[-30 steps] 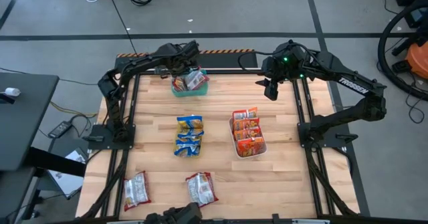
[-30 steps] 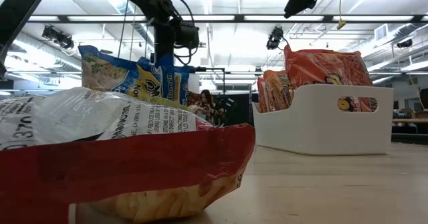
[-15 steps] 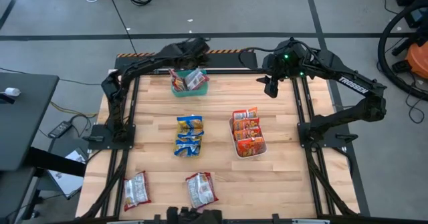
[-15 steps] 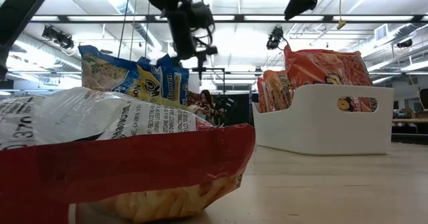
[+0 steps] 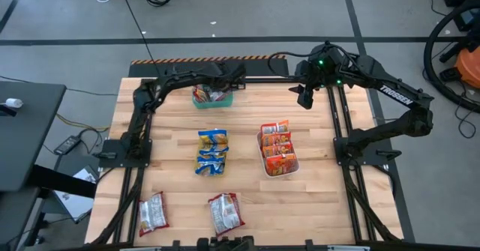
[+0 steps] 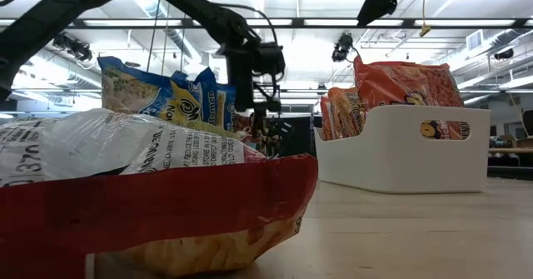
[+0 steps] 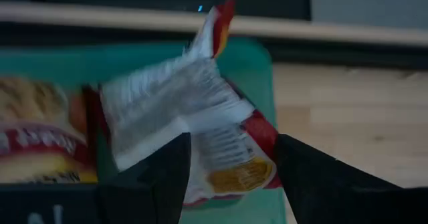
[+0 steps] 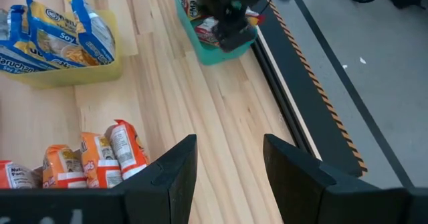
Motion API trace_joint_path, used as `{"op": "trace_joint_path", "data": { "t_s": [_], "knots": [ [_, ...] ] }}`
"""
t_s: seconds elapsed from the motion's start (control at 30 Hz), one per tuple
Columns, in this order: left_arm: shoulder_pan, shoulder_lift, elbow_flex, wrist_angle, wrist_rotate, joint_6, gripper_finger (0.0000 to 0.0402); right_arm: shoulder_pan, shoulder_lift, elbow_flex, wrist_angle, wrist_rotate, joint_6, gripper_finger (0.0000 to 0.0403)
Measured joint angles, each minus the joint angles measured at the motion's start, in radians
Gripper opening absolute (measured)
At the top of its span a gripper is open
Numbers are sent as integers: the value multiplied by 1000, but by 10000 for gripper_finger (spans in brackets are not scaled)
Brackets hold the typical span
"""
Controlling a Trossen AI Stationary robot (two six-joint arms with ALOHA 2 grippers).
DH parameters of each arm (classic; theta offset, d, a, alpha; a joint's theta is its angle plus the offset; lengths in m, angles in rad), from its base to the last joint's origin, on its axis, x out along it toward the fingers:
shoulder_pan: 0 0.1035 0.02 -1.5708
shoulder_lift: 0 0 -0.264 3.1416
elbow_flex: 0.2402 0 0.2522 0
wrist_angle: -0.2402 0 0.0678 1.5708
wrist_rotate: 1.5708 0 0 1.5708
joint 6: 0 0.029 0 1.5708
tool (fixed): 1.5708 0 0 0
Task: Sort Maruchan noodles
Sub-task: Put the top orange noodle pack into the white bin
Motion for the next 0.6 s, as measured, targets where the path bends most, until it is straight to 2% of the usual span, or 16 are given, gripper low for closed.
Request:
{"op": "trace_joint_path", "data": {
  "t_s": [0.13,0.27,0.6],
  "knots": [
    [-17,31,-1,11,1,-12,206,0,0,0,0,0,1,177],
    [-27,41,0,41,5,-16,171,0,0,0,0,0,-2,177],
    [-34,-3,0,41,23,-20,15,-4,0,0,8,-1,-44,177]
  ]
}}
